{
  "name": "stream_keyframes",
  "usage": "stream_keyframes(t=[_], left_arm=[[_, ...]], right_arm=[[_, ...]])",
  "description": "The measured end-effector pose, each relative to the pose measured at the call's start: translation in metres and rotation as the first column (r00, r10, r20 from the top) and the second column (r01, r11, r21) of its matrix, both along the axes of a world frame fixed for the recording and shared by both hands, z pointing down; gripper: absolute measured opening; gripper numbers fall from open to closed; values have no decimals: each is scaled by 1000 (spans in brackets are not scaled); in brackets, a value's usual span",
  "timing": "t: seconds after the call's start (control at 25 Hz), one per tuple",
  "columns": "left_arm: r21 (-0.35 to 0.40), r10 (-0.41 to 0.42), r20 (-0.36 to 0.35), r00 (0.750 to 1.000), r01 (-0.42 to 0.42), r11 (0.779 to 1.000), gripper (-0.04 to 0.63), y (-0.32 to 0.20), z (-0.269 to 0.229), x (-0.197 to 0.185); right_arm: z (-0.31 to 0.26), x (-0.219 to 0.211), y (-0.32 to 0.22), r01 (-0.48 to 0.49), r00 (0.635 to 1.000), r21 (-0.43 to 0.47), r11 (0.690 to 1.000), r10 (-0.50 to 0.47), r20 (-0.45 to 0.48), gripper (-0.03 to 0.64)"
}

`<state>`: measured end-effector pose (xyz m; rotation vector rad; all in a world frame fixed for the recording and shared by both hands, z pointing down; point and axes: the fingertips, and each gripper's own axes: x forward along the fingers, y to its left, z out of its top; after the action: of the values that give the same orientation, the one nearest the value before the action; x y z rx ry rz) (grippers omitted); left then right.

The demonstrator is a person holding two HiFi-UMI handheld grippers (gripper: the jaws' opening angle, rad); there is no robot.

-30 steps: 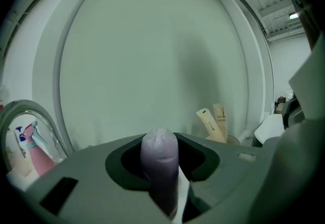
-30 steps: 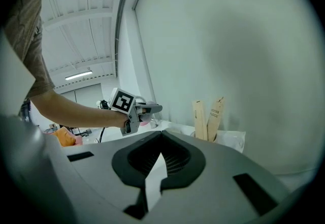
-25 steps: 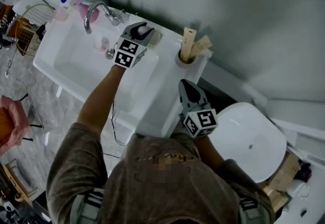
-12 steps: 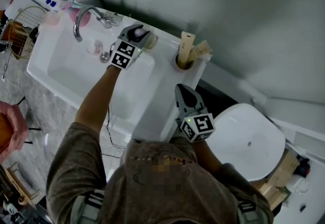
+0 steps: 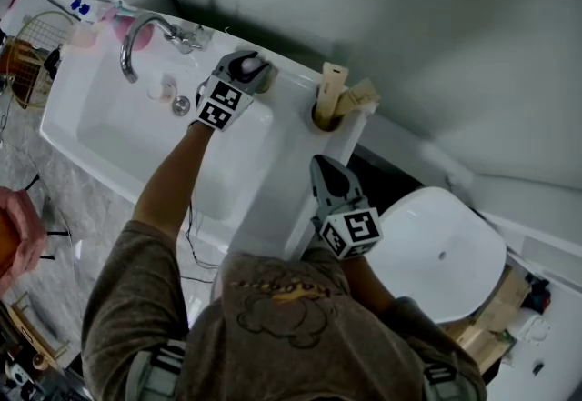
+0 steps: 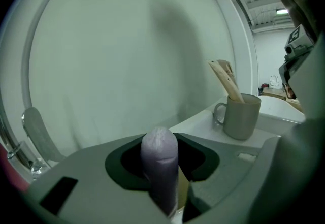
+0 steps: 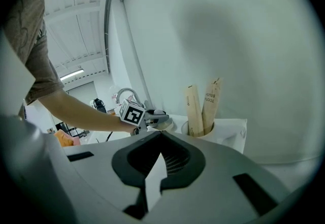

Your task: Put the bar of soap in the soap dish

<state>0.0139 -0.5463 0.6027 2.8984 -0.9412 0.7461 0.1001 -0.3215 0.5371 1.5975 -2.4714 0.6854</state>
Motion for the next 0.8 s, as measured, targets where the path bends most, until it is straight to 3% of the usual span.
stream_keyframes(t=[0.56,0.8], left_arm=[[95,80,132,988,-93,991,140,9,11,14],[102,82,145,986,-97,990,178,11,16,19]], right_arm=[[10,1,-2,-12,1000,-31,999,12,-7,0],[13,6,-2,-21,1000,-29,999,21,-14,1]])
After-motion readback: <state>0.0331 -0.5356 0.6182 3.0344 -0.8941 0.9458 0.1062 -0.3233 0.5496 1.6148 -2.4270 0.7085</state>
